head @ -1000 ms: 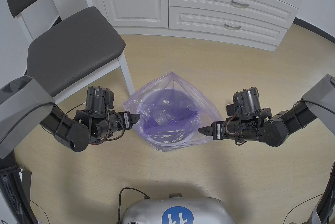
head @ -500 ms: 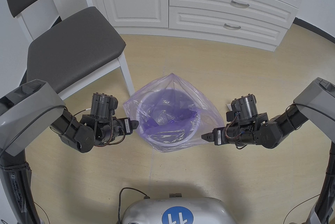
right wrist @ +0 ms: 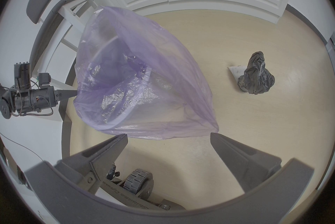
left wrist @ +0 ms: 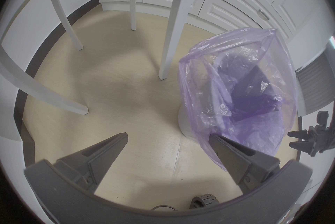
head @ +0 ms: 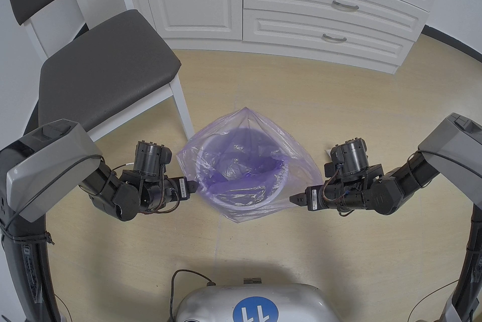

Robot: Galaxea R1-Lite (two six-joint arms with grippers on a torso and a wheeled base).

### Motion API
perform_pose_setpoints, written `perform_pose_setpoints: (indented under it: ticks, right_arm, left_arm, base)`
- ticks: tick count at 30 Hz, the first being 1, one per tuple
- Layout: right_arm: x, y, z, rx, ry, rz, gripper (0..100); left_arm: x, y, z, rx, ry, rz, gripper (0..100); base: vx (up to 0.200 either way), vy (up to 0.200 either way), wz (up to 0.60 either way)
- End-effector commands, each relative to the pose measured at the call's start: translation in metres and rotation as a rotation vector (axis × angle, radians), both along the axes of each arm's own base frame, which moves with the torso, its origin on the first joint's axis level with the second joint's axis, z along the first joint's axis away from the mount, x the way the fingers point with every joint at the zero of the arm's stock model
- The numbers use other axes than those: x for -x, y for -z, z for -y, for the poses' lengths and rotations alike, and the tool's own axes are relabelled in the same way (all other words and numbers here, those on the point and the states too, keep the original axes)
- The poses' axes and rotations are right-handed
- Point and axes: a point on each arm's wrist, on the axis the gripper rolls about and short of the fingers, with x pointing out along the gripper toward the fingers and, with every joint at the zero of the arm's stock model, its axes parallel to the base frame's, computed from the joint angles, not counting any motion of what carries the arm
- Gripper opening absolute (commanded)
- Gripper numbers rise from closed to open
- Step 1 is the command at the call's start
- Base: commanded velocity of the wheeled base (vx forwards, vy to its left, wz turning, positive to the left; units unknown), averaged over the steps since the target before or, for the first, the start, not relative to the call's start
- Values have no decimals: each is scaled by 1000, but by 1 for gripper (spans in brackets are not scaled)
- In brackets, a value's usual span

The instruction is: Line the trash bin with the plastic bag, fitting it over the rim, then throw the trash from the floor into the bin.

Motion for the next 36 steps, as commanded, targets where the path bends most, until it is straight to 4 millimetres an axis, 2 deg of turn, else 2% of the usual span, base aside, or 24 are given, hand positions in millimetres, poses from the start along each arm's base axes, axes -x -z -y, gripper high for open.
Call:
perform_pose_setpoints:
  ticks: [1,4,6,7,9,10,14,21,25,26,30,35,36]
  right_arm:
    - [-2,6,-1,5,0,-12,100]
    - [-6,12,-3,8,4,-19,100]
    - [-6,13,-3,9,4,-21,100]
    - [-9,17,-4,11,9,-23,100]
    - [-9,17,-4,11,9,-23,100]
    - [-14,21,-4,23,32,-19,100]
    - [-17,23,-3,27,45,-19,100]
    - [-22,29,-3,36,62,-18,100]
    - [-24,25,-3,25,75,25,100]
    - [-23,22,-4,20,85,61,100]
    - [-17,13,-8,27,94,109,100]
    - [-18,22,-12,52,107,104,100]
    - [-22,29,-10,64,119,95,100]
  left_arm:
    - [-1,7,0,-5,-1,-15,100]
    - [-6,19,2,-10,-2,-32,100]
    - [-7,20,2,-10,-5,-34,100]
    - [-11,33,3,-12,-9,-49,100]
    - [-11,33,3,-12,-9,-49,100]
    - [-18,50,5,-17,-14,-68,100]
    - [-26,65,0,-19,-32,-81,100]
    - [-33,73,1,-18,-66,-78,100]
    - [-34,63,1,-14,-88,-54,100]
    - [-32,49,1,-6,-89,-30,100]
    - [-22,20,0,12,-80,10,100]
    - [-11,-2,-1,20,-67,39,100]
    - [-8,-8,0,21,-61,46,100]
  base:
    - [0,0,0]
    - [0,0,0]
    - [0,0,0]
    - [0,0,0]
    - [0,0,0]
    - [0,0,0]
    - [0,0,0]
    - [0,0,0]
    - [0,0,0]
    - [0,0,0]
    - [0,0,0]
    - [0,0,0]
    - [0,0,0]
